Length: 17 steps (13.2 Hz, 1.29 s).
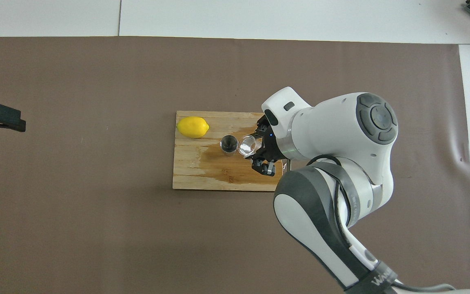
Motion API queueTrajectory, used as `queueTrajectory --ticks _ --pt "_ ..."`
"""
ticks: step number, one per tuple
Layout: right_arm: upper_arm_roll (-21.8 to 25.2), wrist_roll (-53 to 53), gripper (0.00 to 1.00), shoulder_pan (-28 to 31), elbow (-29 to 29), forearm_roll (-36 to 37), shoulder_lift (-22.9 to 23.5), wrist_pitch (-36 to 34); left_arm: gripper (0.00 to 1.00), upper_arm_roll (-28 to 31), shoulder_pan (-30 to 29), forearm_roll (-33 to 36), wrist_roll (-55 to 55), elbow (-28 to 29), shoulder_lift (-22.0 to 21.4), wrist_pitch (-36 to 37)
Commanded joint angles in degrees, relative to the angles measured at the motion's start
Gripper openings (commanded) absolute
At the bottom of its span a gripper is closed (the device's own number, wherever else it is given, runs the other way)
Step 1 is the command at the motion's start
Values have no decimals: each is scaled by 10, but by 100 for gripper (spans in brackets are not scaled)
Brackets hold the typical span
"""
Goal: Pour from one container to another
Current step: 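Tilt the clear glass with the right gripper over the metal cup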
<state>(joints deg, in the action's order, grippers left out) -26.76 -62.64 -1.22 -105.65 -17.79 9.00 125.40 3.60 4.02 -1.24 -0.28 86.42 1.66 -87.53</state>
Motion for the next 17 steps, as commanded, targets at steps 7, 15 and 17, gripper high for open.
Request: queueTrajectory --ticks 7,15,17 --pt "-38 126 25 -2 68 131 58 -3 100 -1 -2 2 2 11 -12 5" --pt "-51 166 24 -5 88 181 80 -26 100 -1 -2 2 2 11 -12 5" --pt "-51 168 24 -10 90 185 83 -32 100 -1 -2 2 2 11 -12 5"
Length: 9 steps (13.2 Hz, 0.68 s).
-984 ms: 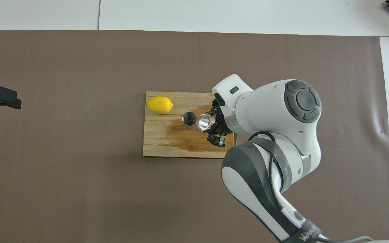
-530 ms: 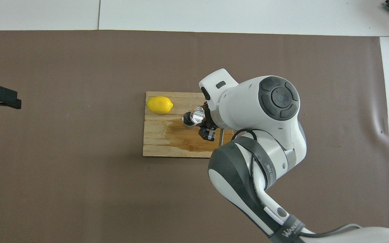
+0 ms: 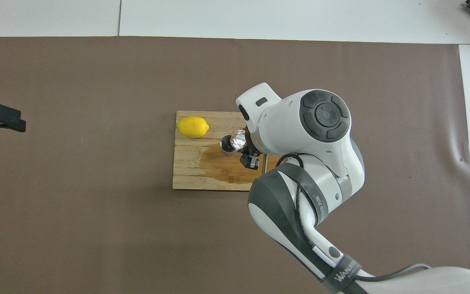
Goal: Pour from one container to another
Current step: 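Tilt the clear glass with the right gripper over the metal cup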
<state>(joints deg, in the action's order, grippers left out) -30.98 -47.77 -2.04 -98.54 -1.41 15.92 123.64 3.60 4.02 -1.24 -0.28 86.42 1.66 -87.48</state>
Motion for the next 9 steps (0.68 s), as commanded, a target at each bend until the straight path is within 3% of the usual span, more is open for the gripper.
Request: queueTrajectory --ticks 1,9 --pt "-9 29 23 -5 21 27 19 -16 100 -2 -2 2 2 11 -12 5" --pt "-25 61 22 -7 24 73 34 -39 100 -1 -2 2 2 11 -12 5"
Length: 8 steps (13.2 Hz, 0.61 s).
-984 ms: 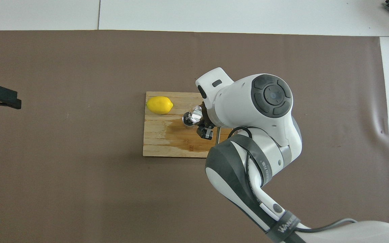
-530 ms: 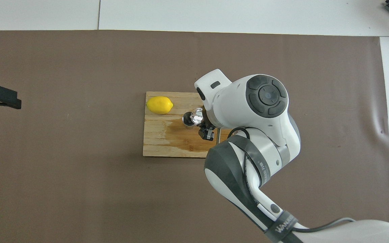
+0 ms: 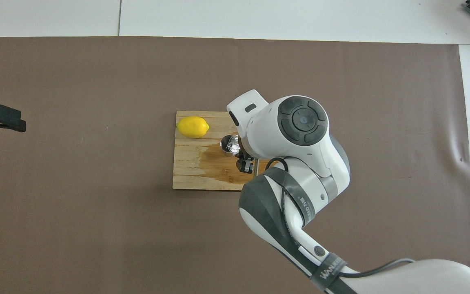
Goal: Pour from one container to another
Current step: 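Tilt the clear glass with the right gripper over the metal cup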
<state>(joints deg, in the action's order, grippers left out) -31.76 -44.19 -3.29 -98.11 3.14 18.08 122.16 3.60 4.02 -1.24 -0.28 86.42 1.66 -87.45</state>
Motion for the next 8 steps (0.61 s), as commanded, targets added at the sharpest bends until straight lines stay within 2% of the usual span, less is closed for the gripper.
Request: queueTrajectory --ticks 1,4,8 --pt "-22 26 21 6 29 37 16 -33 100 -1 -2 2 2 11 -12 4" --pt "-23 58 20 -5 78 68 45 -75 100 -1 -2 2 2 11 -12 4" --pt "-23 59 20 -7 88 71 54 -76 100 -1 -2 2 2 11 -12 4"
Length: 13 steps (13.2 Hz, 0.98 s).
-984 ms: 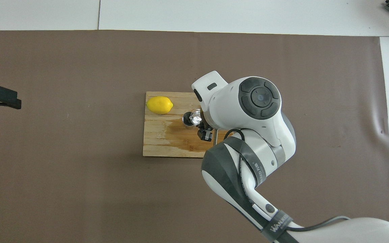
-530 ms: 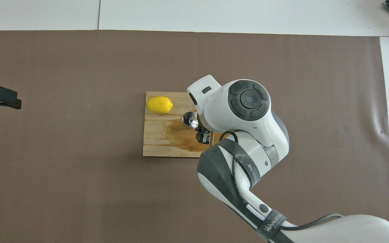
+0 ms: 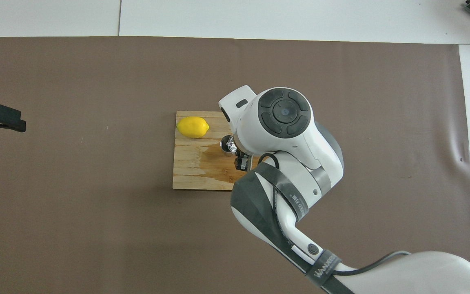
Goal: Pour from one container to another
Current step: 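Tilt the clear glass with the right gripper over the metal cup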
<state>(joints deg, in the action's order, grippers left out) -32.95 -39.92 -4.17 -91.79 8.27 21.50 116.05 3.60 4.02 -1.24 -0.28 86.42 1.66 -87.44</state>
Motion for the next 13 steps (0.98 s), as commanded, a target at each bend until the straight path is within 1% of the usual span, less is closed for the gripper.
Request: queueTrajectory --ticks 1,6,13 --pt "-11 16 19 2 25 21 21 -15 100 -1 -2 2 2 11 -12 4" --pt "-11 33 17 -5 34 38 25 -24 100 -1 -2 2 2 11 -12 4" --pt "-11 38 17 -5 47 43 36 -30 100 -1 -2 2 2 11 -12 4"
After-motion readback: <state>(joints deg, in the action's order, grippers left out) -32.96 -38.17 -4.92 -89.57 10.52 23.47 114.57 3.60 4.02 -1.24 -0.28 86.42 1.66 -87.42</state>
